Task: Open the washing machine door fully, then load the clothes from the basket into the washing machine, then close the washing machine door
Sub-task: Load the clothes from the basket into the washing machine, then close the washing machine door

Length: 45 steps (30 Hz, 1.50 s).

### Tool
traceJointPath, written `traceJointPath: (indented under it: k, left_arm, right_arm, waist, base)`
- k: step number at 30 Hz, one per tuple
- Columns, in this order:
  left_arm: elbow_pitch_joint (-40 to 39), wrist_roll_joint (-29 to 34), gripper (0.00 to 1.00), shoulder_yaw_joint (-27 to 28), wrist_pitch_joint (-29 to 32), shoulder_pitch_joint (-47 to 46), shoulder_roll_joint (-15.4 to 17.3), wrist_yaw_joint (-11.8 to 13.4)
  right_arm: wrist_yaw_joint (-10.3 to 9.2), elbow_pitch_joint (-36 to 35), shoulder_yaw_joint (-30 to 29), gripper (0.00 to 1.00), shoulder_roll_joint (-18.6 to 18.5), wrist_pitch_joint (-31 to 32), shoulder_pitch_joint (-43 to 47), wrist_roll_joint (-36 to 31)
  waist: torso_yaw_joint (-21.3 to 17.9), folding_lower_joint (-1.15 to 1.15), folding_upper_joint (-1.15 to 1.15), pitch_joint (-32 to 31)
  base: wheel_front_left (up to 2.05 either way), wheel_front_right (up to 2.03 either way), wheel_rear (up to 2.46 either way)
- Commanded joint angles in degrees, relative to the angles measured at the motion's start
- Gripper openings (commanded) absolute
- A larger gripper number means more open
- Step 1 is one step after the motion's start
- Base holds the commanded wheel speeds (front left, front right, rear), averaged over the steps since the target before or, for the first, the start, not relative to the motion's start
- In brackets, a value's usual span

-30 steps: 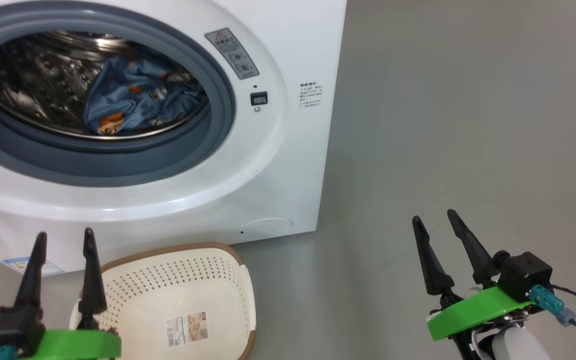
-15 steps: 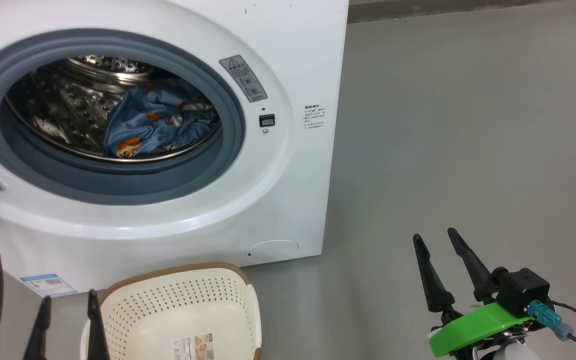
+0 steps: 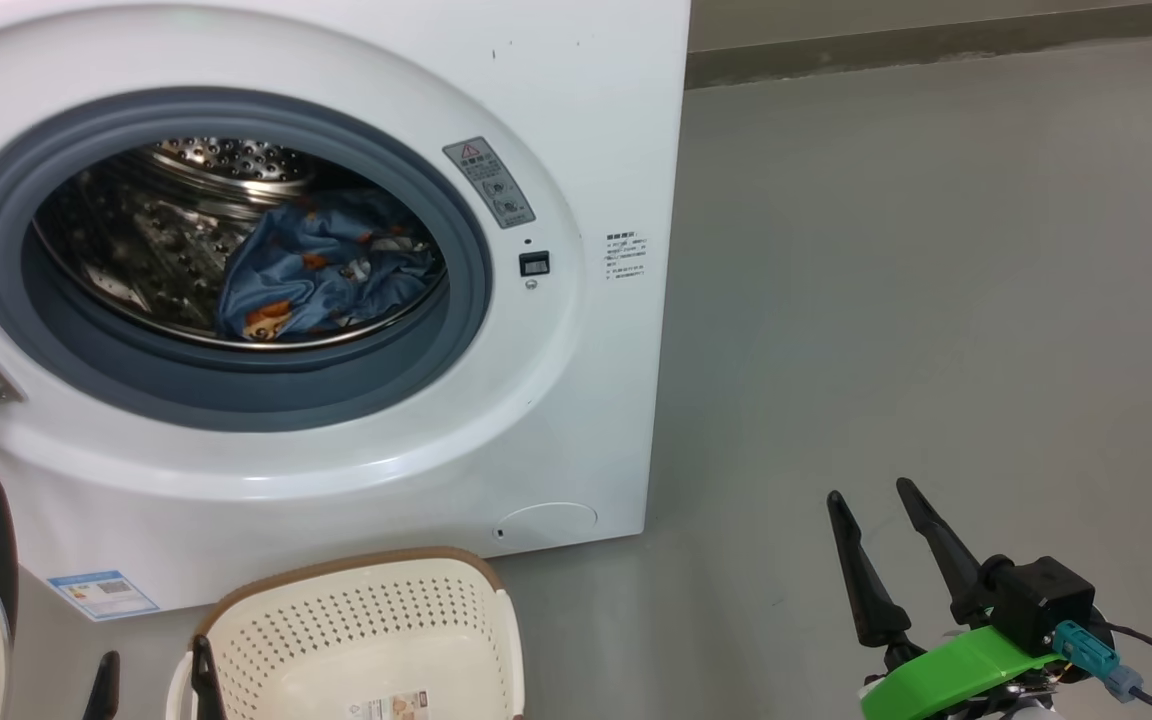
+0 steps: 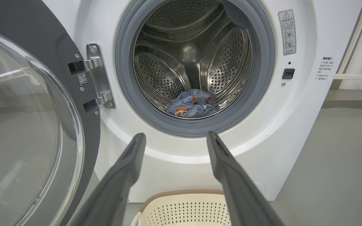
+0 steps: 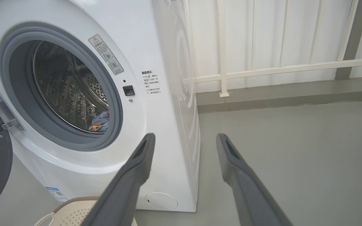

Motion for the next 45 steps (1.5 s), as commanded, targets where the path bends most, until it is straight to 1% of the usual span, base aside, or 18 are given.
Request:
traceJointPath:
  k: [1, 16, 26, 36, 45]
  left_arm:
    - [-1.66, -0.34, 1.0, 1.44, -0.47, -0.82, 0.54, 0.78]
    - [-2.45, -0.87, 1.0, 0.85, -0.47, -0.25, 0.54, 2.05]
    - [-2.4, -1.2, 1.0, 0.56, -0.47, -0.01, 0.53, 1.84]
    - [-1.9, -0.63, 1.0, 1.53, -0.47, -0.25, 0.53, 1.03]
    - [-1.72, -0.24, 1.0, 1.81, -0.47, -0.59, 0.53, 1.09]
  right_arm:
    - [0.35, -1.56, 1.36, 1.0, 0.05, -0.27, -0.34, -0.72]
    - [0.35, -1.75, 1.62, 1.0, 0.05, -0.27, -0.6, -0.75]
    - [0.35, -1.75, 1.28, 1.0, 0.05, -0.27, -0.41, -0.81]
    - [0.35, -1.92, 1.32, 1.0, 0.05, -0.27, -0.21, -0.59]
    - [0.35, -1.92, 1.25, 1.0, 0.05, -0.27, -0.26, -0.26]
  waist:
    - [-0.12, 0.0, 0.0, -0.11]
    - [-0.8, 0.0, 0.0, -0.56]
    - [-0.8, 0.0, 0.0, -0.62]
    - [-0.43, 0.0, 0.0, -0.39]
    - [-0.36, 0.0, 0.0, 0.02]
  base:
    - [0.0, 0.0, 0.0]
    - [0.0, 0.0, 0.0]
    - [0.0, 0.0, 0.0]
    - [-0.05, 0.05, 0.0]
    - [-0.99, 0.99, 0.0]
